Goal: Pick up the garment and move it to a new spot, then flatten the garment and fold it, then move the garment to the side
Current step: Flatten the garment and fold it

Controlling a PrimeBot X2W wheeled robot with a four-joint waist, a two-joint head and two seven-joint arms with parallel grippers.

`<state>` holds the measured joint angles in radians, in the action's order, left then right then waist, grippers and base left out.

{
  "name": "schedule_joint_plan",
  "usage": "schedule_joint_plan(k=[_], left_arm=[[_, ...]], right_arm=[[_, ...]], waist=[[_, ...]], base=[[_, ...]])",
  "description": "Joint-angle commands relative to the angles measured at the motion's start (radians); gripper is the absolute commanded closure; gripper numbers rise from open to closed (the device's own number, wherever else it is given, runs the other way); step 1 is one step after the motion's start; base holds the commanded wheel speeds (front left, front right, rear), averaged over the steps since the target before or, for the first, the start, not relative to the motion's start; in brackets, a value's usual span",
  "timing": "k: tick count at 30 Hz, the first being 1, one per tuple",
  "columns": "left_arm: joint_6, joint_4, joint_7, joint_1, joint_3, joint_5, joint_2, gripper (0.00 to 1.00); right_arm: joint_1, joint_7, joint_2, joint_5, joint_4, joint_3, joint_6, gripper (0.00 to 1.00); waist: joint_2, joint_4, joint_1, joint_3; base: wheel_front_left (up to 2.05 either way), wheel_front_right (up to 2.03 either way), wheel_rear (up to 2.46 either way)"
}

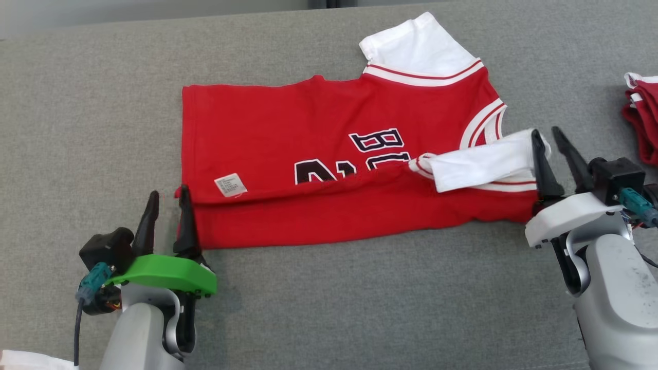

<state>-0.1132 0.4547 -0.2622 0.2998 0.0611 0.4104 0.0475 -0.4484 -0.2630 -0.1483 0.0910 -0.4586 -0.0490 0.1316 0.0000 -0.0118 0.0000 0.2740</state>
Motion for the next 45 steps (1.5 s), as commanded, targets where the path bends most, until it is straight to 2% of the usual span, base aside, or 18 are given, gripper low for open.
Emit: schedule_joint_plan(k=[1, 7, 13, 25, 32, 45], left_arm=[[0.011, -0.013, -0.003, 0.002, -0.006, -0.022, 0.007, 0.00], [0.038, -0.060, -0.003, -0.088, -0.009, -0.083, 0.007, 0.00], [0.057, -0.076, -0.003, -0.203, 0.007, -0.118, 0.007, 0.00], [0.082, -0.105, -0.003, -0.346, 0.006, -0.102, 0.007, 0.00], [0.078, -0.103, -0.003, -0.331, 0.014, -0.094, 0.007, 0.00], [0.033, 0.009, -0.002, -0.110, 0.010, -0.126, 0.007, 0.00]], right_arm=[[0.006, -0.002, 0.000, -0.007, 0.016, -0.010, -0.002, 0.00], [0.094, -0.002, 0.025, -0.014, 0.074, -0.036, -0.002, 0.00], [0.213, -0.002, 0.047, -0.006, 0.073, -0.020, -0.002, 0.00], [0.367, -0.002, 0.063, 0.005, 0.054, -0.013, -0.002, 0.00], [0.346, -0.002, 0.060, 0.001, 0.051, -0.013, -0.002, 0.00], [0.171, -0.002, 0.069, -0.034, 0.018, -0.035, -0.002, 0.00]], waist=[[0.0000, 0.002, 0.0000, -0.011], [0.0000, -0.001, 0.0000, -0.080], [0.0000, -0.010, 0.0000, -0.168], [0.0000, -0.018, 0.0000, -0.252], [0.0000, -0.017, 0.0000, -0.232], [0.0000, -0.016, 0.0000, -0.054]], base=[[0.00, 0.00, 0.00], [0.00, 0.00, 0.00], [0.00, 0.00, 0.00], [0.00, 0.00, 0.00], [0.00, 0.00, 0.00], [0.00, 0.00, 0.00]])
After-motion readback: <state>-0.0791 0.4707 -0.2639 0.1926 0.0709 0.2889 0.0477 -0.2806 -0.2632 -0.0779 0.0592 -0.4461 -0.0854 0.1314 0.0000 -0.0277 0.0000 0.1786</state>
